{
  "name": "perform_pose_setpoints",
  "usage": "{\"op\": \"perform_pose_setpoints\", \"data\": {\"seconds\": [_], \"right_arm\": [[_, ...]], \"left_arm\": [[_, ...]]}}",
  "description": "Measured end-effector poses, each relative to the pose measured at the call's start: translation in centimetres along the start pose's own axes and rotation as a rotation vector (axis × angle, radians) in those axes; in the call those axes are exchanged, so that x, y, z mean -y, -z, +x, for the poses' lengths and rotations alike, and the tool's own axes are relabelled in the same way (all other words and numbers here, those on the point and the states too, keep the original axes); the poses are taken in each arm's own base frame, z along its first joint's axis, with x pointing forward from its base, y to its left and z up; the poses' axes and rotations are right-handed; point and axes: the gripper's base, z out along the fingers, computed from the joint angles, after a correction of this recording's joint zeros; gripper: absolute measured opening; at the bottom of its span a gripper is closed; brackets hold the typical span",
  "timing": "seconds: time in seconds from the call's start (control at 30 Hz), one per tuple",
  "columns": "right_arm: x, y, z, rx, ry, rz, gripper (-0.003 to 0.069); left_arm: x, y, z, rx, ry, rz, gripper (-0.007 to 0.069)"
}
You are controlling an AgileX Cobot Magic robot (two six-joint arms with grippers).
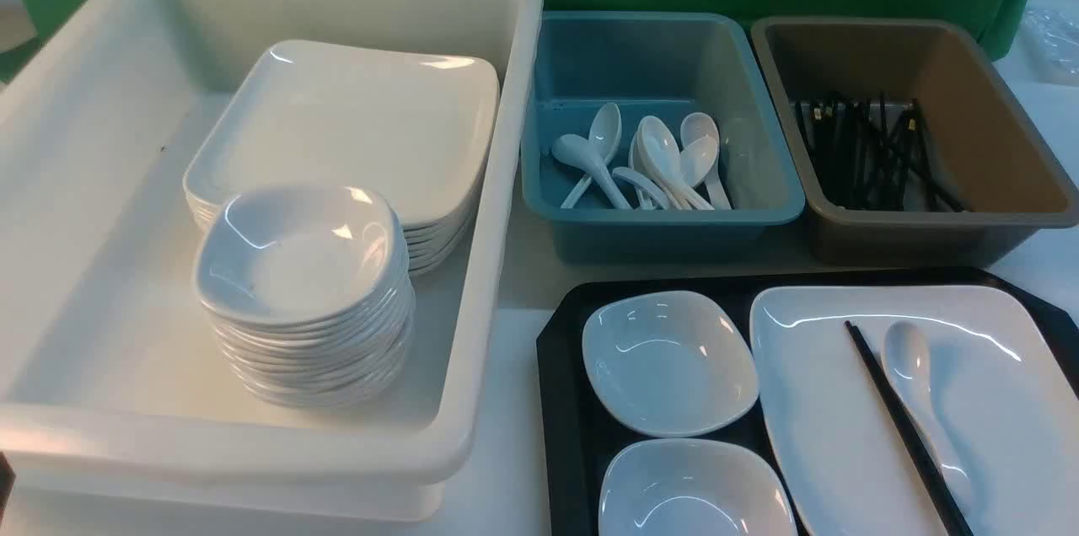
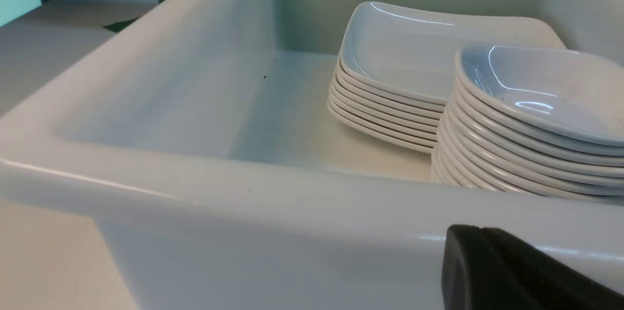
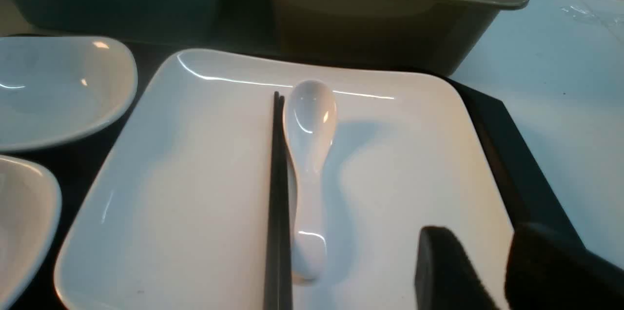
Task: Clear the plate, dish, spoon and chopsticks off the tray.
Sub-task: Use the right arm to grab a pair of chopsticks from the plate
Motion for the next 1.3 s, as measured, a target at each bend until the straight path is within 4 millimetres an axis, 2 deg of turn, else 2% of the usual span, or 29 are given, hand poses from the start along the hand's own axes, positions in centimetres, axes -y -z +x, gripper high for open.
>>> {"op": "perform_pose_setpoints", "data": {"seconds": [0.77, 0.83, 1.07, 1.17, 1.23, 1.3], "right_arm": [[0.0, 0.0, 0.0, 0.000, 0.000, 0.000, 0.0239], [0.0, 0.0, 0.0, 0.000, 0.000, 0.000, 0.0239], [0.0, 0.0, 0.0, 0.001, 0.000, 0.000, 0.0239], [0.0, 0.0, -0.1, 0.010, 0.002, 0.000, 0.0239], [-0.1, 0.0, -0.6, 0.063, -0.058, -0.008, 0.0239], [-0.1, 0.2, -1.7, 0.182, -0.226, -0.036, 0.0239]], "left_arm": [[0.0, 0.0, -0.1, 0.010, -0.010, -0.002, 0.0004], [0.1, 0.0, -0.5, 0.059, 0.031, 0.007, 0.0004], [-0.3, 0.5, -3.0, 0.344, 0.402, 0.035, 0.0004], [-0.6, 0.8, -3.7, 0.423, 0.448, 0.030, 0.0004], [-0.8, 1.0, -4.1, 0.486, 0.508, 0.035, 0.0004], [-1.1, 1.5, -4.9, 0.597, 0.633, 0.063, 0.0004]]}}
